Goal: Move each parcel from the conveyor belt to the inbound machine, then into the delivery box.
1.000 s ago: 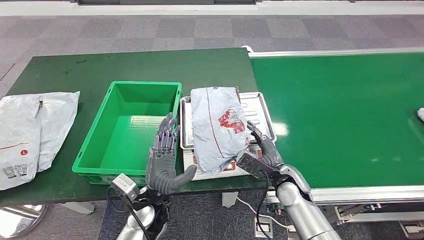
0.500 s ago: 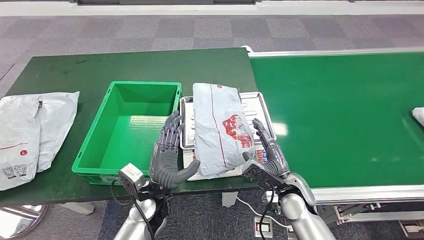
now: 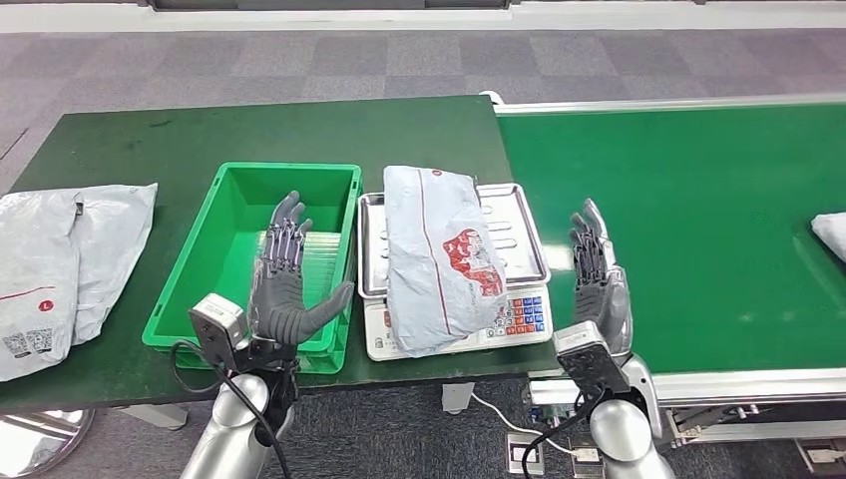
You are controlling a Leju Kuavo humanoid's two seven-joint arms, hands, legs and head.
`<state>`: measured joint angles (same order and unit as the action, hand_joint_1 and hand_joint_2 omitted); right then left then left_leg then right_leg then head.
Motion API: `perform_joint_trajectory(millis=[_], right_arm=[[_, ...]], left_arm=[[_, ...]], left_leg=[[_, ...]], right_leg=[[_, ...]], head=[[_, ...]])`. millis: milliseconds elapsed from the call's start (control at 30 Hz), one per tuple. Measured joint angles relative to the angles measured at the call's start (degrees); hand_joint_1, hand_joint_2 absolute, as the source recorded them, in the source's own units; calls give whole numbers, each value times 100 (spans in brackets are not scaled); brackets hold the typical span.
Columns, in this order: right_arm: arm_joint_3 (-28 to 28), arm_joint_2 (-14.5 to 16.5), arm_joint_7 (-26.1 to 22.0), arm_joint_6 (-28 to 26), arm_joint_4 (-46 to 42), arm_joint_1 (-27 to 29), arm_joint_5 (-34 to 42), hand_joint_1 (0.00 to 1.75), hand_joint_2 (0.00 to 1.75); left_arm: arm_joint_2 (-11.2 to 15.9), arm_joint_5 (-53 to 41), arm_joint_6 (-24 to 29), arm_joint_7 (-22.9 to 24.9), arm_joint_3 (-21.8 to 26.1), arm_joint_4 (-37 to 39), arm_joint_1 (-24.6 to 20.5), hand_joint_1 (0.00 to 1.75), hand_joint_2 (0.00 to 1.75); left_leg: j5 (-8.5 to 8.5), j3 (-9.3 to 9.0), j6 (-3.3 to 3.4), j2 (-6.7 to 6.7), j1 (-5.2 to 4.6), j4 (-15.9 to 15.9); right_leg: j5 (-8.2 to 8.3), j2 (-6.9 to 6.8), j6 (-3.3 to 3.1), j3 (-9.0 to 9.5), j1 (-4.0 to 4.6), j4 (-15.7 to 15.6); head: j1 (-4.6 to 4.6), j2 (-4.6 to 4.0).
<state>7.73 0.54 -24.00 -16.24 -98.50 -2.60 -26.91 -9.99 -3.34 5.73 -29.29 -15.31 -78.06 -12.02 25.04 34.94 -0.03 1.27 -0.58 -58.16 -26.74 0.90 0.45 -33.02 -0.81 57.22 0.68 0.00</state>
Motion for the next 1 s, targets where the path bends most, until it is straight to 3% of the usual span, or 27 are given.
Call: perform_joint_trajectory(millis=[133,200,333,400,567,767,1000], right_arm=[[-19,22,-4,-1,-94,36,19,0,0],[-20,67,20,-4,-99,-14,105,0,0],[-21,261,136,-44,244,-478,191,0,0],[-21,330,40,-109,479,-618,224,0,0],[-21,416,-36,-153,711,-719,273,0,0],[-21,448,35,-66,950,-777,272,0,0],[-21,484,33,-68,1117,-812,271,0,0]], left_arm=[[20,-9,-27,18,12,-53,-3,0,0],[17,-50,-258,236,12,-97,-69,0,0],[-64,-43,-1023,1165,-78,-235,-581,0,0],[-87,66,-1085,1221,-160,-249,-714,0,0],[-76,89,-980,1148,-258,-322,-755,0,0],[-8,-200,-235,1429,-341,-466,-700,0,0],[40,-201,-140,1484,-391,-534,-701,0,0]], left_leg=[[0,0,0,0,-1,0],[-2,3,1,0,-1,-1],[-12,5,-1,-2,0,0],[-13,-3,-2,-3,0,0],[-13,-1,-2,0,0,0],[-12,2,-3,1,0,0],[-12,2,-3,0,0,0]], right_leg=[[1,0,1,1,-1,-1],[3,0,1,-4,0,0],[18,0,2,-7,0,1],[19,1,2,0,0,1],[19,1,2,0,0,2],[16,1,2,-4,1,2],[16,1,2,-4,0,1]], head=[[1,0],[0,0],[1,0],[1,0],[1,0],[1,0],[1,0]])
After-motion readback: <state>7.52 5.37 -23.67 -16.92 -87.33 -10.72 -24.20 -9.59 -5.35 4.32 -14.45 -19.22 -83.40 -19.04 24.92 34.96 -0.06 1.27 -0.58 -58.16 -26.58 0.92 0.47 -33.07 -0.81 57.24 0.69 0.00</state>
